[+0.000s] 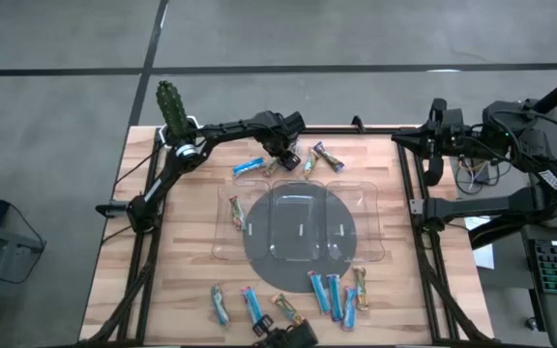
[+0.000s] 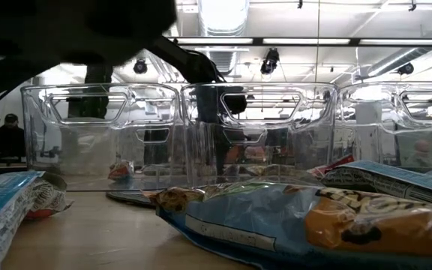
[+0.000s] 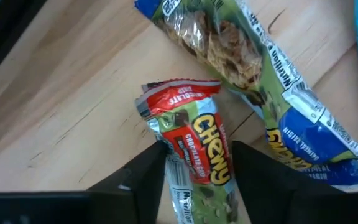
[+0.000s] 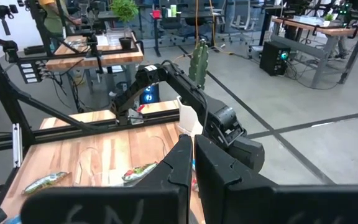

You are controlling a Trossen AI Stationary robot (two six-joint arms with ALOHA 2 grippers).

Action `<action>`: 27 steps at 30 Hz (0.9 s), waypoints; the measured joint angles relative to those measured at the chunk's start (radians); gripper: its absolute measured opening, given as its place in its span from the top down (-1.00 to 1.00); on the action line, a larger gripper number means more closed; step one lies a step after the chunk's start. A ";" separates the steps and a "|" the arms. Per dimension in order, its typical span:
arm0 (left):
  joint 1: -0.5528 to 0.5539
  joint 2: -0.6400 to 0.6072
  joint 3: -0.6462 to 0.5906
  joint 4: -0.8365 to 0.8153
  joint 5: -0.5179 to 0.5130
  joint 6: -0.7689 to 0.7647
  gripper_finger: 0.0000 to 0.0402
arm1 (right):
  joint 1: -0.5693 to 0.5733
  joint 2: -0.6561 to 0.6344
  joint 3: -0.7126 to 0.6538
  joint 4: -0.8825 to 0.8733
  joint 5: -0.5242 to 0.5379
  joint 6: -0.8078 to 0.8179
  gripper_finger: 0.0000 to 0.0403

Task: Pick and place Granola Bars by type
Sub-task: Put the red granola bar into the left transparent bin

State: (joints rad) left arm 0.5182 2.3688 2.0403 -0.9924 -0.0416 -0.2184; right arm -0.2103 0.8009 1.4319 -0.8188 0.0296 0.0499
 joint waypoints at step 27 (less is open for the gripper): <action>-0.012 -0.190 0.193 -0.440 0.160 0.120 0.96 | 0.000 0.000 -0.002 0.002 0.000 -0.012 0.96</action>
State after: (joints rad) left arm 0.5060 2.1783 2.2338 -1.4321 0.1184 -0.0989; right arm -0.2104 0.8009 1.4296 -0.8173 0.0296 0.0381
